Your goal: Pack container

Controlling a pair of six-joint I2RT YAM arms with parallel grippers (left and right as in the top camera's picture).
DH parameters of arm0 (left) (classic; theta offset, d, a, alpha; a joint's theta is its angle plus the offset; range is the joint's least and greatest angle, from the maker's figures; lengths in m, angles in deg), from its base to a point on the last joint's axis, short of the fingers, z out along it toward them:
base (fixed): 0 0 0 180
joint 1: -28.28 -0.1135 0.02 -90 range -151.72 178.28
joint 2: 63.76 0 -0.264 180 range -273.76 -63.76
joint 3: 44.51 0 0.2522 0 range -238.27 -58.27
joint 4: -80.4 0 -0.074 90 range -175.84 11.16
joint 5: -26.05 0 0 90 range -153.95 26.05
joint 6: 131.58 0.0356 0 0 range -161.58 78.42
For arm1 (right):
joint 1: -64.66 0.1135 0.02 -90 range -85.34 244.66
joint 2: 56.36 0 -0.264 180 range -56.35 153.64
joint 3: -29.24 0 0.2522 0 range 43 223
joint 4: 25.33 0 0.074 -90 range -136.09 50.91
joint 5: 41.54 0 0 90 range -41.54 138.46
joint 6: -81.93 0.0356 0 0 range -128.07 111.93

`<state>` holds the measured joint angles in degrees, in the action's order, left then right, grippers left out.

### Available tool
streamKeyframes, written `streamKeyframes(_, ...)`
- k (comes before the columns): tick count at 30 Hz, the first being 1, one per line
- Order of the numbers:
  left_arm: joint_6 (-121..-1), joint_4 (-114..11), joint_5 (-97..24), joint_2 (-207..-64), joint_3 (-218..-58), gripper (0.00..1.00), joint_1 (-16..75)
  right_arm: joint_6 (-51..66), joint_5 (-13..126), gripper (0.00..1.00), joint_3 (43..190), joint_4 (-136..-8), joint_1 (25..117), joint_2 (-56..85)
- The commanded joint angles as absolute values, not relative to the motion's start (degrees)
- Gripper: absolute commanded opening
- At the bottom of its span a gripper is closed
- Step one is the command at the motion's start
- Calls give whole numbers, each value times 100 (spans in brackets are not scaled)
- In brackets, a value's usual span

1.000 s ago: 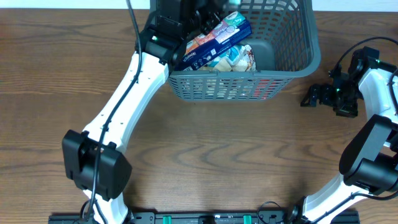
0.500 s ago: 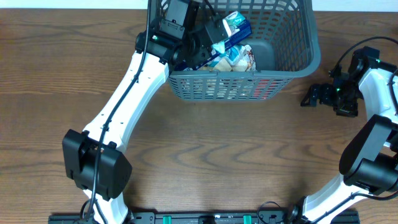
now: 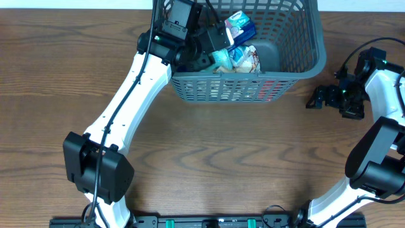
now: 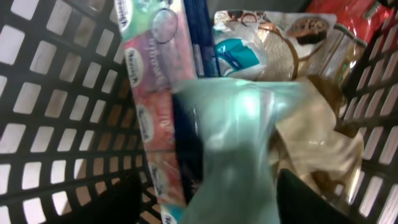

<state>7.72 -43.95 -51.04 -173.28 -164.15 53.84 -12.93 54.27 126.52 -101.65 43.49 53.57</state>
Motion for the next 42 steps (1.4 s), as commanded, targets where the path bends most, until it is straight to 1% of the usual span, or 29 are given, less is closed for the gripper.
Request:
streamKeyframes(1, 787, -4362, -5225, -17352, -16586, 79, 5369, -1354, 5453, 99, 12744, -10176, 4331, 5290)
streamKeyframes(3, 785, -4362, -5308, -17352, -16586, 81, 5371, -1352, 5453, 99, 12744, -10179, 4331, 5290)
streamKeyframes(7, 787, -4439, -5489, -17352, -16586, 81, 5371, -1352, 5453, 99, 12744, -10185, 4331, 5290)
streamKeyframes(12, 783, -4922, -5935, -17349, -16601, 81, 5371, -1352, 5453, 99, 12744, -10187, 4331, 5290)
streamKeyframes(20, 724, -5438, -6252, -17349, -17001, 81, 5371, -1352, 5455, 99, 12744, -10189, 4331, 5290)
streamKeyframes(22, 724, -5637, -6554, -17349, -17183, 81, 5371, -1352, 5453, 99, 12744, -10189, 4331, 5290)
streamKeyframes(25, 726, -6093, -7371, -17323, -17482, 82, 5358, -1350, 5453, 99, 12744, -10187, 4331, 5290)
streamKeyframes(26, 726, -6203, -7598, -17304, -17548, 84, 5358, -1350, 5453, 99, 12744, -10187, 4331, 5290)
streamKeyframes(28, 715, -6410, -8219, -17225, -17714, 90, 5321, -1348, 5451, 99, 12744, -10185, 4331, 5290)
streamKeyframes(30, 302, -6585, -8776, -17037, -17777, 96, 5198, -1348, 5446, 99, 12744, -10148, 4331, 5250)
streamKeyframes(32, -229, -6555, -8910, -16842, -17777, 97, 5021, -1350, 5431, 99, 12744, -10021, 4331, 5165)
streamKeyframes(36, -1742, -6045, -8901, -16344, -17777, 97, 4234, -1352, 5319, 99, 12744, -9551, 4331, 4713)
streamKeyframes(39, -2358, -5418, -8746, -16097, -17777, 97, 3504, -1407, 5295, 99, 12744, -9136, 4331, 4245)
streamKeyframes(42, -2830, -4627, -8114, -15959, -17775, 98, 2792, -1536, 5298, 99, 12744, -8651, 4331, 3729)
